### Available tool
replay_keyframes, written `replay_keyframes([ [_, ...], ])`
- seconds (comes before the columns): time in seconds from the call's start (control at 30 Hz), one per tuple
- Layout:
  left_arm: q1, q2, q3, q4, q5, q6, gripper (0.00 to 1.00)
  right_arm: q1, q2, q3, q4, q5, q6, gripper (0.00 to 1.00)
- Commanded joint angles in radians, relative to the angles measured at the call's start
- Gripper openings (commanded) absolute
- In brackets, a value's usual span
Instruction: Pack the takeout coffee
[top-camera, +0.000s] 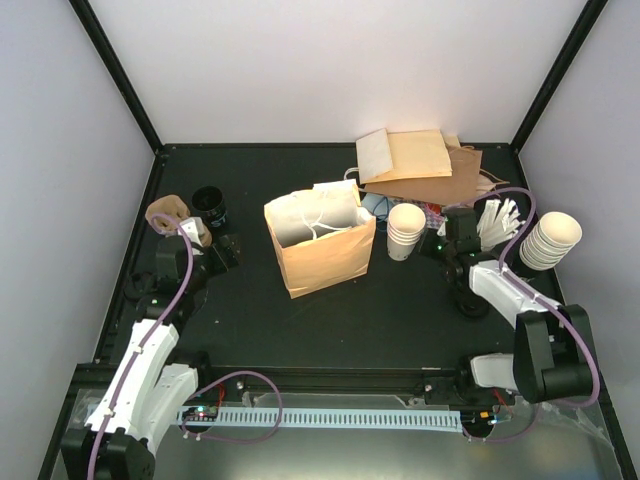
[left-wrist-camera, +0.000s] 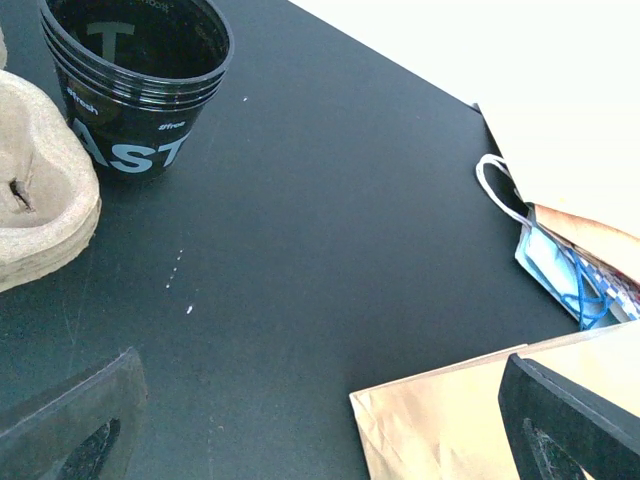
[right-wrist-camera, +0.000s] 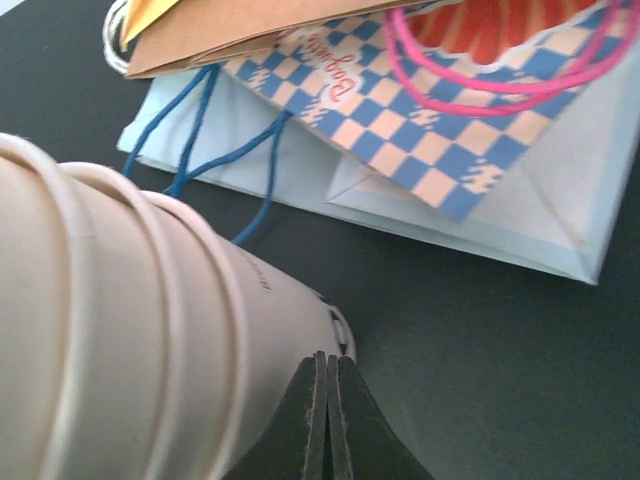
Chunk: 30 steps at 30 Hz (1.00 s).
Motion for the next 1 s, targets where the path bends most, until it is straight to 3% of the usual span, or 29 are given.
replay_keyframes([
  [0.0,0.014,0.006,-0.003,0.042,0.027,0.013,0.99,-0.006,0.045,0.032,0.064,-0.133,-0.015,0.01],
  [0.2,0.022,0.005,0.001,0.042,0.030,0.020,0.99,-0.005,0.074,0.035,0.049,-0.151,-0.036,0.01],
  [0.47,0.025,0.004,0.002,0.042,0.036,0.026,0.99,-0.007,0.065,0.081,-0.127,0.304,0.019,0.01],
  [0.97,0.029,-0.001,-0.002,0.077,0.093,0.013,0.99,-0.027,0.241,0.223,-0.307,0.495,-0.002,0.01],
])
